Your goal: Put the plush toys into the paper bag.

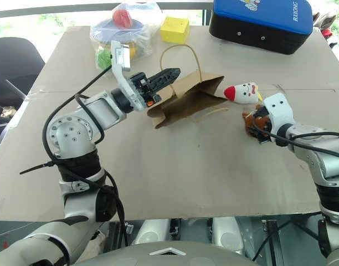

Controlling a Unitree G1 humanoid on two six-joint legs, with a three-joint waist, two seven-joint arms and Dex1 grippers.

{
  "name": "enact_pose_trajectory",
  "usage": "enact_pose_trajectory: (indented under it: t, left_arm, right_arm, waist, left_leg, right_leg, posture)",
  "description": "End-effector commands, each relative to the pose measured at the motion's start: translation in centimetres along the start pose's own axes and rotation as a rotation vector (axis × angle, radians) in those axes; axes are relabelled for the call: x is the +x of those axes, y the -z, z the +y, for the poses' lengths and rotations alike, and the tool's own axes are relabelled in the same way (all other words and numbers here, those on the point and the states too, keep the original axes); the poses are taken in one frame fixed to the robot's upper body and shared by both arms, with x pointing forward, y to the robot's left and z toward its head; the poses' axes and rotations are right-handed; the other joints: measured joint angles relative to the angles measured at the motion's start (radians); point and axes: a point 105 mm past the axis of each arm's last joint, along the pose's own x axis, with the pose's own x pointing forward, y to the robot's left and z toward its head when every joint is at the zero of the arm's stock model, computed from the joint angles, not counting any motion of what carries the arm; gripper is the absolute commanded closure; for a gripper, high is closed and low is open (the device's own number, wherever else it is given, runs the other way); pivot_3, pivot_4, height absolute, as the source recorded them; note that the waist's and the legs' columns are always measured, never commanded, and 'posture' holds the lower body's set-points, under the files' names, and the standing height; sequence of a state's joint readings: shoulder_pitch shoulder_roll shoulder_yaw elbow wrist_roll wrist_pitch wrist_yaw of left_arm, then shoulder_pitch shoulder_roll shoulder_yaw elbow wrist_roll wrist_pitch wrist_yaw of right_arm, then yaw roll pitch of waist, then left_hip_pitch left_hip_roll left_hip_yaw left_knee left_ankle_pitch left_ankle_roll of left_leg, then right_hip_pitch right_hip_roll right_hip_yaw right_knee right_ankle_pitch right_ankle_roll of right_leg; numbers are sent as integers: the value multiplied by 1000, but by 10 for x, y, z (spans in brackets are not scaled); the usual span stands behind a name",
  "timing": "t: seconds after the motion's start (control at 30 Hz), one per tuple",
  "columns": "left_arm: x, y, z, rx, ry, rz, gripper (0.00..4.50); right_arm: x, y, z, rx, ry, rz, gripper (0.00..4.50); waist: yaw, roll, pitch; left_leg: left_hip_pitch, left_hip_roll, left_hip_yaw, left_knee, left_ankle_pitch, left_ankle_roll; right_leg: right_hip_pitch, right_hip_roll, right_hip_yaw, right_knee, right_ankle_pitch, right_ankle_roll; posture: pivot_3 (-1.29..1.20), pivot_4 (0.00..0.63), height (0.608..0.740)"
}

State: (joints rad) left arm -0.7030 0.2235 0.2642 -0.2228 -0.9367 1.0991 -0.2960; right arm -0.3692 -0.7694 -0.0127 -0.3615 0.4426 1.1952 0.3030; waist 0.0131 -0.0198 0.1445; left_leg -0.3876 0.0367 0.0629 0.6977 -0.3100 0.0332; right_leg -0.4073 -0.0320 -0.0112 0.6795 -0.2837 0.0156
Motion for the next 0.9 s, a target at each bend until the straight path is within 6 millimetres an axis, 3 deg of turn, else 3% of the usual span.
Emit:
enact_pose_trajectory:
  t: [0.03, 0.13, 0.17, 0.2, 0.23, 0.3, 0.4, 0.53, 0.6, 0.9]
  left_arm:
    - [4, -12, -8, 17, 33, -44, 4500]
    - [7, -15, -6, -5, 36, -51, 4500]
    - [8, -15, -5, -21, 40, -49, 4500]
    - [9, -15, -5, -41, 43, -44, 4500]
    - [9, -15, -4, -54, 45, -41, 4500]
    - [11, -12, -4, -73, 62, -9, 4500]
    - [13, -11, -6, -96, 82, 12, 4500]
    - [17, -11, -6, -125, 91, 19, 4500]
    - [20, -10, -6, -153, 96, 18, 4500]
    - [24, -35, -2, -315, 65, -115, 4500]
  right_arm:
    - [-7, -3, -5, -20, 15, -26, 2579]
    - [-17, -10, -7, -27, 29, -93, 3718]
    - [-26, -19, -5, -23, 13, -165, 4294]
    - [-39, -36, 2, -13, -38, -283, 4487]
    - [-49, -47, 8, -9, -75, -364, 4487]
    - [-80, -88, 33, 18, -207, -609, 4487]
    - [-96, -115, 51, 3, -260, -737, 4487]
    - [-84, -142, 75, -1, -307, -813, 4487]
    - [-68, -150, 88, 0, -311, -817, 4487]
    - [-18, -119, 134, -68, -401, -712, 4487]
  waist:
    - [0, 0, 0]
    - [3, 0, 0]
    - [2, 0, 0]
    - [3, 0, 0]
    - [2, 0, 0]
    - [-7, 0, 0]
    - [-20, 1, 1]
    - [-20, 1, 0]
    - [-19, 1, 1]
    - [-21, 1, 1]
  left_leg:
    - [0, 0, 0, 0, 0, 0]
    - [0, 0, 0, 0, 0, 0]
    - [-1, 0, 0, 0, 0, 0]
    - [-1, 0, 0, 0, 0, 0]
    - [-2, 0, -1, 1, 0, 0]
    - [-5, 0, -1, 2, 0, 0]
    - [-5, 0, -4, 3, 1, -2]
    - [-6, 0, -6, 2, 1, -2]
    - [-6, -1, -6, 3, 1, -2]
    - [-9, -1, -6, 3, 1, -2]
  right_leg:
    - [0, 0, 0, 0, 0, 0]
    - [0, 0, 0, 0, 0, 0]
    - [0, 0, 0, 0, 0, 0]
    - [0, 0, -1, 0, 0, 0]
    - [0, 0, -1, -1, 0, 0]
    - [-4, 0, -1, 1, 0, 0]
    - [-4, 1, -2, 3, 0, 0]
    - [-4, 0, -4, 2, 0, 0]
    - [-4, 0, -4, 2, 0, 0]
    - [-5, -1, -5, 0, 0, 0]
  posture:
    - [0, 150, 740]
    - [0, 150, 740]
    - [0, 150, 740]
    - [0, 150, 740]
    - [0, 150, 740]
    - [0, 150, 740]
    - [0, 150, 740]
    - [0, 150, 740]
    - [0, 150, 740]
    - [0, 150, 740]
